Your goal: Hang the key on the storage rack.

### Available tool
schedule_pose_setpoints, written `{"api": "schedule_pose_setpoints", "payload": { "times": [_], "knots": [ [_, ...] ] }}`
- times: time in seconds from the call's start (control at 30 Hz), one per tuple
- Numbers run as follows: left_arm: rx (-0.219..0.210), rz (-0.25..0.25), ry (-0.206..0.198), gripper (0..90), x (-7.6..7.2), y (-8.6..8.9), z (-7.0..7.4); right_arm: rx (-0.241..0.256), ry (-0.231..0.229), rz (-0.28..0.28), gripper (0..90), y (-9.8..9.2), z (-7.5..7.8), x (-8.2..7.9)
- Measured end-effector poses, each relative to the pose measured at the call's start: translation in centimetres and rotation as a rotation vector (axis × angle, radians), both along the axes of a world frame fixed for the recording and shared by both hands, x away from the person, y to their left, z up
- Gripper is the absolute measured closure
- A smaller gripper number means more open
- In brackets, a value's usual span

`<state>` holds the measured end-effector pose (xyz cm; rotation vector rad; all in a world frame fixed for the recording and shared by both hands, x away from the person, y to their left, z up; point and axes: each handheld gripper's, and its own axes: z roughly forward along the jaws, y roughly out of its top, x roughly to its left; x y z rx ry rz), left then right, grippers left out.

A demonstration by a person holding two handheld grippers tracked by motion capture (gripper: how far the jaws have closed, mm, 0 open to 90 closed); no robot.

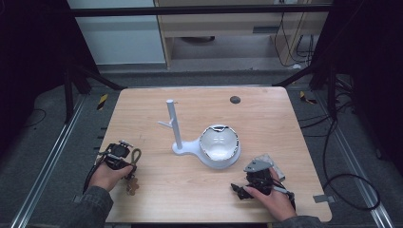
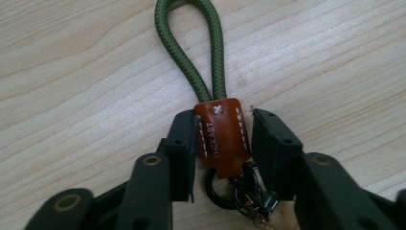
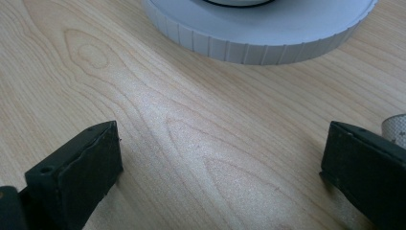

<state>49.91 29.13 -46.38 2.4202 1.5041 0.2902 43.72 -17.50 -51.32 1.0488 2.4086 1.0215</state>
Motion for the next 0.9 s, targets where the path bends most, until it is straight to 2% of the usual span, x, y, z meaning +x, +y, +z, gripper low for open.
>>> {"api": "schedule_pose_setpoints", "payload": {
  "times": [0.23,0.43,0.6,0.7,0.77,0.9],
  "knots": [
    [0.015,-0.024,-0.003,65.1,-0.1,0.0,0.1,0.0,0.0,0.0,0.2,0.0,0.0,0.0],
    [0.001,-0.041,-0.026,66.0,-0.5,0.0,0.7,-0.001,-0.001,0.001,0.2,0.0,0.0,0.0],
    [-0.041,-0.046,-0.081,66.3,-1.3,0.3,1.3,-0.001,-0.001,0.0,0.2,0.0,0.0,0.0],
    [-0.058,-0.057,-0.133,66.4,-2.0,0.5,1.8,-0.002,-0.002,0.001,0.2,0.0,0.0,0.0],
    [-0.097,-0.065,-0.175,66.4,-2.7,0.7,2.1,-0.001,0.0,0.0,0.2,0.0,0.0,0.0],
    [-0.109,-0.091,-0.223,66.4,-3.4,0.7,2.5,-0.001,0.0,0.0,0.2,0.0,0.0,0.0]
  ]
}}
